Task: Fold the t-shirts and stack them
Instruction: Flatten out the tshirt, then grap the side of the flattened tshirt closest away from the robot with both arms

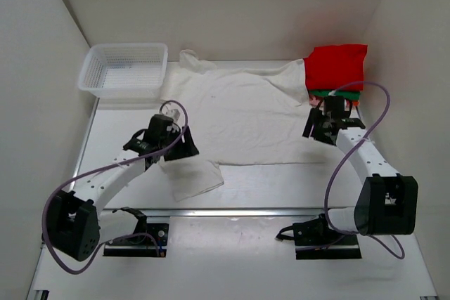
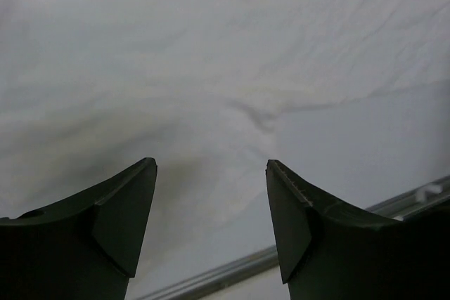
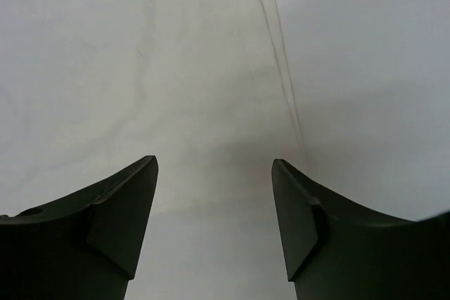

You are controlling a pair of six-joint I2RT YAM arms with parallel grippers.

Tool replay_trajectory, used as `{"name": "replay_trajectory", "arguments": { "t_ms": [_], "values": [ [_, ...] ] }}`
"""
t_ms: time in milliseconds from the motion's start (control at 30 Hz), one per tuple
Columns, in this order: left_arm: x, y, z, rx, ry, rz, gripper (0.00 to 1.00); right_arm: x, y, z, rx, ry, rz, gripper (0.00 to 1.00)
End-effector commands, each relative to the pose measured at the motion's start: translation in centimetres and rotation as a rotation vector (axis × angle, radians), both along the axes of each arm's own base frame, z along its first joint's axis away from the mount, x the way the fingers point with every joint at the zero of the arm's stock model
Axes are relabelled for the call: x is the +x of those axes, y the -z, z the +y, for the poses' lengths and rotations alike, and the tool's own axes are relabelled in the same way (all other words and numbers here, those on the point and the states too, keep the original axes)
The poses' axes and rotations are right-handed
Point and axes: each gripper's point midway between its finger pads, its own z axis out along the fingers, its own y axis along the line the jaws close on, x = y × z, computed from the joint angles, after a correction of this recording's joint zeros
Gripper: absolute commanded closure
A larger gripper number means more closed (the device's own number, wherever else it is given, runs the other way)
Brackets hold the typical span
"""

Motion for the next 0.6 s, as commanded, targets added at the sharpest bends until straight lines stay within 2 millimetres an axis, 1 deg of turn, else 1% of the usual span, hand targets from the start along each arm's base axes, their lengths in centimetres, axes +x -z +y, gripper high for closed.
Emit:
{"name": "replay_trajectory", "arguments": {
  "t_ms": [0, 33, 67, 133, 167, 200, 267, 300, 433, 467, 567],
  "values": [
    [-4.8, 3.6, 1.4, 0.045, -0.033, 0.121, 0.25, -3.8, 1.9, -0.6, 0.035, 0.084, 0.044, 0.37],
    [-5.6, 4.3, 1.7, 0.050, -0.043, 0.144, 0.25, -4.2, 1.9, -0.4, 0.045, 0.082, 0.045, 0.36],
    [-6.4, 4.5, 1.9, 0.049, -0.043, 0.152, 0.26, -4.9, 2.6, -0.9, 0.060, 0.100, 0.070, 0.35],
    [-7.8, 4.8, 2.5, 0.074, -0.041, 0.178, 0.25, -5.8, 3.7, -1.1, 0.068, 0.108, 0.115, 0.32],
    [-8.0, 4.9, 2.8, 0.079, -0.049, 0.188, 0.24, -6.2, 3.9, -1.3, 0.058, 0.108, 0.132, 0.31],
    [-8.7, 5.2, 3.0, 0.089, -0.042, 0.202, 0.25, -6.5, 4.4, -1.3, 0.057, 0.109, 0.149, 0.31],
    [-9.6, 5.5, 2.8, 0.081, -0.023, 0.228, 0.25, -6.7, 4.9, -1.6, 0.059, 0.122, 0.146, 0.32],
    [-10.4, 6.2, 2.9, 0.082, -0.012, 0.259, 0.24, -6.8, 5.1, -1.8, 0.068, 0.132, 0.141, 0.32],
    [-12.4, 7.2, 1.7, 0.111, 0.047, 0.330, 0.25, -6.7, 5.8, -2.0, 0.076, 0.144, 0.160, 0.33],
    [-12.9, 7.7, 1.7, 0.122, 0.059, 0.351, 0.24, -6.8, 6.3, -1.9, 0.071, 0.137, 0.179, 0.33],
    [-14.6, 8.7, 2.3, 0.162, 0.085, 0.408, 0.25, -6.9, 6.9, -1.6, 0.069, 0.133, 0.202, 0.33]
  ]
}}
